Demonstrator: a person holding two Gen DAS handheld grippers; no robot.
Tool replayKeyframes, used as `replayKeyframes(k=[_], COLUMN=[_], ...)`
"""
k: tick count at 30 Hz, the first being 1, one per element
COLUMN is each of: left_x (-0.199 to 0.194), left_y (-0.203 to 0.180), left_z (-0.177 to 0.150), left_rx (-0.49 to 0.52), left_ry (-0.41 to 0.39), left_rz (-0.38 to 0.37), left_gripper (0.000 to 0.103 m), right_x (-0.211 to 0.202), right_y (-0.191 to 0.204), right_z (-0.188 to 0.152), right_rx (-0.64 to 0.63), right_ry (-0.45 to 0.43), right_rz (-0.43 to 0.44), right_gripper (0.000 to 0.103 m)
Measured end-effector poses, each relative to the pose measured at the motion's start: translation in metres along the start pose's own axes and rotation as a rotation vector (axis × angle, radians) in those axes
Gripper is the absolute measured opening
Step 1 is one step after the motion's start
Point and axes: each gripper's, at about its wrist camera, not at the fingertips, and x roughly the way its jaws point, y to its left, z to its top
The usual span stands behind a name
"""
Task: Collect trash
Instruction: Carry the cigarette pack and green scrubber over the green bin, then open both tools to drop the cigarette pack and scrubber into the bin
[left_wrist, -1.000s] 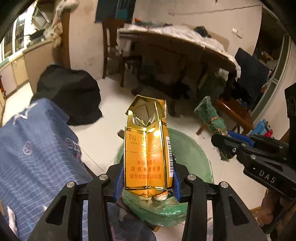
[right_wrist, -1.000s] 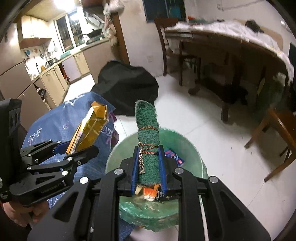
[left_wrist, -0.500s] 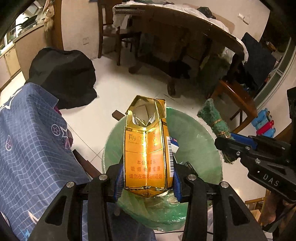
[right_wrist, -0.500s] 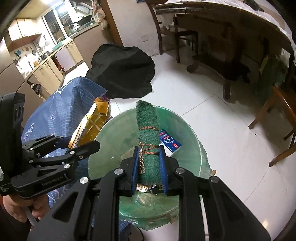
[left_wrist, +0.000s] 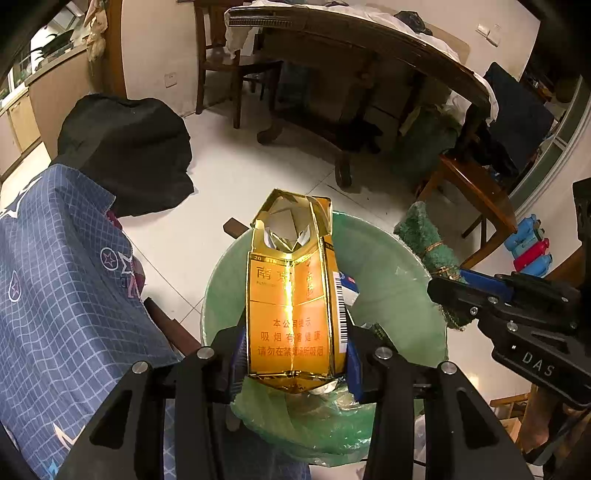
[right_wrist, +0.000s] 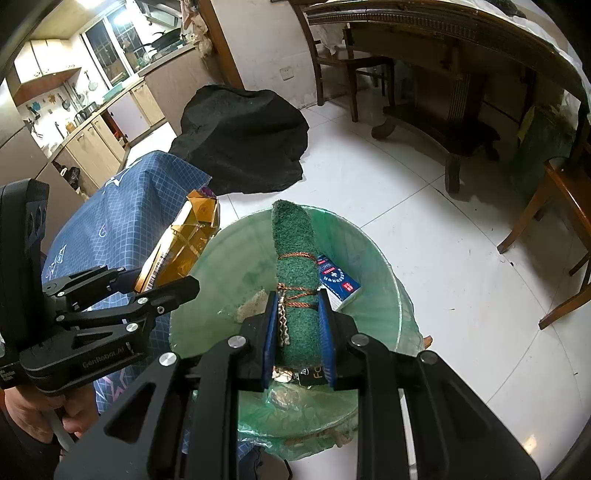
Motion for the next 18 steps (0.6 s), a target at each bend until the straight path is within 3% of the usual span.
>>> replayKeyframes(k=[7,9,11,12,18], left_x=[0.005,0.006,0.007,0.007,0.006], left_y=[0.002,0.002,0.003,0.005,0.007], left_z=[0.001,0.002,0.003,0.003,0.001], left_rx=[-0.013,-0.012,-0.012,-0.014,-0.017], left_ry=[0.003,-0.001,0.002,-0.001,-0.001], left_rz=[0.009,0.024,0.031,0.035,0.035], left_gripper=[0.045,0.046,0.054,0.06,0.063], right_x=[0.005,0.005,0.007,0.006,0.004], right_y=[-0.002,-0.002,-0.006,-0.008,-0.012], right_z=[0.002,0.002,0.001,0.001,-0.003], right_rx=[0.006,0.007,0.024,0.032,0.043], right_ry=[0.004,0.004,0.002,-0.003,-0.018], right_rz=[0.005,0.004,0.01,0.012,0.02], right_gripper=[0.02,0.025,0.045,0.048,0.05])
